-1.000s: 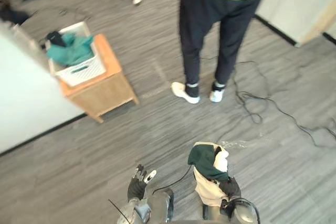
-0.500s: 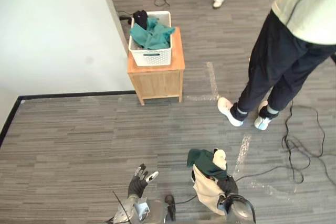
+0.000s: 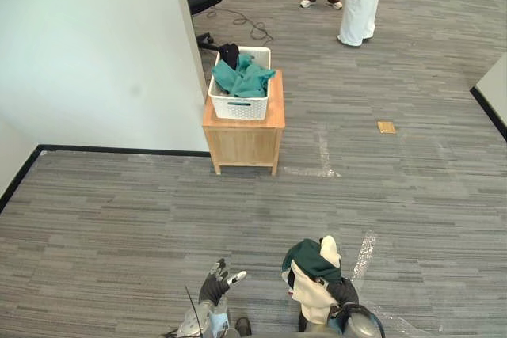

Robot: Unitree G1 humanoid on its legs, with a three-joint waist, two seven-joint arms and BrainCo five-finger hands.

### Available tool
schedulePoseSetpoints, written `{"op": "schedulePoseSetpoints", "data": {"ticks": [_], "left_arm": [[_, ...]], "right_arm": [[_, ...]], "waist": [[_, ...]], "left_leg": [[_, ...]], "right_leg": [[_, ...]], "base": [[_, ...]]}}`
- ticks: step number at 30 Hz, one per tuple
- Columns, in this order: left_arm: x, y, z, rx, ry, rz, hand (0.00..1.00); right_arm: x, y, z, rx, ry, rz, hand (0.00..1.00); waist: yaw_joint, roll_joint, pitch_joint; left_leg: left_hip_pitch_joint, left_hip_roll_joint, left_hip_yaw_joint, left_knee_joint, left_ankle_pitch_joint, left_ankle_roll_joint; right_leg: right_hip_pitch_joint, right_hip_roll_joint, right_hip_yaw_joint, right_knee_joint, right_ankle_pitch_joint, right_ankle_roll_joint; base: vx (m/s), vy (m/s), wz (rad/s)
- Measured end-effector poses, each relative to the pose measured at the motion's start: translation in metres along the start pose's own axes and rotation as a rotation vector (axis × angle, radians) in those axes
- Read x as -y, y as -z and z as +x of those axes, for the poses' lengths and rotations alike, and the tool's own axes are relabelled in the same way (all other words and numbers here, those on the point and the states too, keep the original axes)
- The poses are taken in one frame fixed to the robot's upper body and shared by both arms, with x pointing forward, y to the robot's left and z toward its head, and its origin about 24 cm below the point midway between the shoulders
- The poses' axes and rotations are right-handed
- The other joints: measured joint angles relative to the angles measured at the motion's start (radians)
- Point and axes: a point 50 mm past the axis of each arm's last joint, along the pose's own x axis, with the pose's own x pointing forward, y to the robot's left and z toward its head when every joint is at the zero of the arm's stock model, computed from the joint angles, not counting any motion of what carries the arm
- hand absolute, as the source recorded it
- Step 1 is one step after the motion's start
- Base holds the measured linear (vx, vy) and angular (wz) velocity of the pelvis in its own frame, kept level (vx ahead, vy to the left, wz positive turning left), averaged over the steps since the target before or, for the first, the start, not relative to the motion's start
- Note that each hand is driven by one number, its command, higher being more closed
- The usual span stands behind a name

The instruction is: Tidy the bed and pick cloth on bed and put in laundry

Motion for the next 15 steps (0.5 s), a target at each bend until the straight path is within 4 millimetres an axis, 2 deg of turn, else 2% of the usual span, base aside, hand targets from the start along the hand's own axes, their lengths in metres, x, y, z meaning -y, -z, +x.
{"op": "schedulePoseSetpoints", "data": {"ticks": [4,7,8,9,10,11,12,13,14,15], "left_arm": [[0.002,-0.004,0.001,0.017,0.001,0.044,0.00],[0.005,-0.018,0.004,0.068,0.003,0.107,0.00],[0.007,-0.024,0.006,0.088,0.006,0.128,0.00],[0.008,-0.033,0.008,0.120,-0.001,0.160,0.00],[0.009,-0.036,0.009,0.131,0.003,0.171,0.00],[0.010,-0.046,0.013,0.152,0.015,0.211,0.00],[0.012,-0.049,0.013,0.165,0.029,0.229,0.00],[0.016,-0.059,0.012,0.204,0.055,0.235,0.00],[0.018,-0.067,0.009,0.246,0.070,0.216,0.00],[0.016,-0.067,0.007,0.250,0.069,0.207,0.00]], "right_arm": [[0.001,-0.001,-0.001,0.027,-0.003,-0.047,1.00],[0.004,-0.001,-0.003,0.052,-0.003,-0.075,1.00],[0.005,-0.002,-0.003,0.064,-0.002,-0.090,1.00],[0.007,-0.004,-0.002,0.073,-0.017,-0.116,1.00],[0.009,-0.004,-0.002,0.075,-0.016,-0.119,1.00],[0.022,-0.016,0.003,0.095,0.007,-0.127,1.00],[0.033,-0.028,0.005,0.123,0.033,-0.141,1.00],[0.047,-0.052,0.009,0.187,0.054,-0.171,1.00],[0.057,-0.085,0.017,0.259,0.052,-0.150,1.00],[0.056,-0.098,0.020,0.295,0.053,-0.139,1.00]], "waist": [[0.000,-0.001,0.000],[0.000,-0.005,0.002],[-0.001,-0.005,0.003],[-0.001,0.002,0.010],[-0.002,-0.003,0.011],[-0.009,-0.012,0.007],[-0.012,-0.008,0.010],[-0.014,-0.001,0.014],[-0.025,0.011,0.019],[-0.023,0.012,0.019]], "left_leg": [[0.005,0.007,0.017,-0.001,-0.005,-0.007],[0.009,0.021,0.048,0.003,-0.026,-0.026],[0.014,0.032,0.071,0.005,-0.032,-0.030],[0.014,0.050,0.128,0.021,-0.061,-0.050],[0.010,0.059,0.144,0.038,-0.080,-0.053],[-0.001,0.077,0.161,0.072,-0.110,-0.071],[-0.003,0.085,0.175,0.075,-0.117,-0.078],[-0.002,0.097,0.206,0.076,-0.126,-0.087],[0.005,0.128,0.263,0.109,-0.132,-0.098],[0.003,0.146,0.292,0.145,-0.141,-0.111]], "right_leg": [[-0.005,0.009,0.016,0.001,-0.002,-0.003],[-0.037,0.014,0.011,0.056,-0.031,-0.018],[-0.058,0.007,-0.037,0.094,-0.052,-0.040],[-0.086,-0.027,-0.226,0.170,-0.078,-0.080],[-0.088,-0.042,-0.293,0.186,-0.085,-0.072],[-0.090,-0.052,-0.350,0.198,-0.094,-0.071],[-0.097,-0.047,-0.355,0.198,-0.098,-0.067],[-0.115,-0.030,-0.334,0.195,-0.107,-0.068],[-0.138,0.005,-0.292,0.185,-0.110,-0.075],[-0.140,0.028,-0.257,0.177,-0.111,-0.077]], "base": [[0.00,-0.004,-0.13],[0.01,-0.027,-0.26],[0.02,-0.048,-0.88],[0.01,-0.061,-0.97],[0.05,-0.067,-1.20],[0.07,-0.046,-0.76],[0.10,-0.038,-0.78],[0.23,-0.048,-0.91],[0.27,-0.065,-1.07],[0.37,-0.108,-1.54]]}}
